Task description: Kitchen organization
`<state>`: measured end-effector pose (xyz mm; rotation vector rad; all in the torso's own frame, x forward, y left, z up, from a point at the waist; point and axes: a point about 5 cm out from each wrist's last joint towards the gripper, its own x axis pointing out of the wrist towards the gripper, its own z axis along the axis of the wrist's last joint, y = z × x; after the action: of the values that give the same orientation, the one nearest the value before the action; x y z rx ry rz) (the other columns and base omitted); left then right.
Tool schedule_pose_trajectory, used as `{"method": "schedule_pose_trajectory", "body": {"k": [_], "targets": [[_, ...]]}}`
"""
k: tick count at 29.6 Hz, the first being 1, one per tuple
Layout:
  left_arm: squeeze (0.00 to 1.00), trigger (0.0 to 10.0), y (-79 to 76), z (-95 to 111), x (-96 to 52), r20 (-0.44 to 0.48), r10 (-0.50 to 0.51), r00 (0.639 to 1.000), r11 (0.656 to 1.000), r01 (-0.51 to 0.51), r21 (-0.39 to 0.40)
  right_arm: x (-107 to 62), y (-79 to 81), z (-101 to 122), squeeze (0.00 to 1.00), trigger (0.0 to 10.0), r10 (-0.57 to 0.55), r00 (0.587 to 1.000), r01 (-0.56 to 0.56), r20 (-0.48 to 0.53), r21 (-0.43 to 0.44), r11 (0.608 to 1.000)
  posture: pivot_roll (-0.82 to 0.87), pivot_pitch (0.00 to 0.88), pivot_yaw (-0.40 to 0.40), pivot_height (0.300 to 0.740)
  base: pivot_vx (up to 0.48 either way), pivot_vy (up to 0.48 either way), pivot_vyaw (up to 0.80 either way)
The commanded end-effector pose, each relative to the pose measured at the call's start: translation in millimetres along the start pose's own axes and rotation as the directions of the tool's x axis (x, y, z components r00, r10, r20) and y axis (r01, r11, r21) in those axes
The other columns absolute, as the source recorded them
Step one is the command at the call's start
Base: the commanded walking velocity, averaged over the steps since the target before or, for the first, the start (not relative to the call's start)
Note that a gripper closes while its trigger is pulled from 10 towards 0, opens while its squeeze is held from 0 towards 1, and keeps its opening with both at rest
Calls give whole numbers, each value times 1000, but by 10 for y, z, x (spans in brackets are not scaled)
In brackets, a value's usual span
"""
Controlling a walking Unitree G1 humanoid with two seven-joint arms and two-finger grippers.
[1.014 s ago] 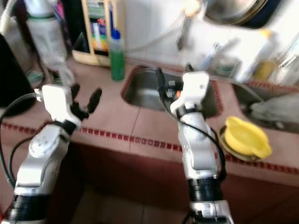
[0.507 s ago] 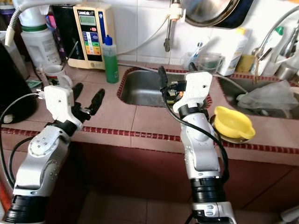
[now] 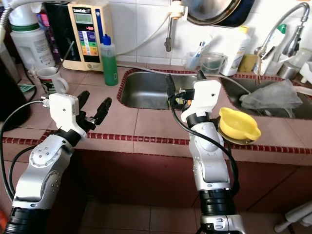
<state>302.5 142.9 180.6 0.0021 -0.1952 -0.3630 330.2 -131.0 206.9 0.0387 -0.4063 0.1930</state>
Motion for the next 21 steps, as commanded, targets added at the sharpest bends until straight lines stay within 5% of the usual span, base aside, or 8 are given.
{"method": "schedule_pose_trajectory", "body": {"k": [1,21], "targets": [[0,10000,-35,48,15,13,-17,1000,1000,16,7,-1,-32,48,0,10000,-14,1000,14,11,-9,1000,-6,0,-21,740,0,0,0],[0,10000,-20,39,1,6,-13,1000,1000,13,19,2,-24,32,0,10000,3,1000,-3,1,-4,1000,11,0,-38,740,0,-72,0]]}}
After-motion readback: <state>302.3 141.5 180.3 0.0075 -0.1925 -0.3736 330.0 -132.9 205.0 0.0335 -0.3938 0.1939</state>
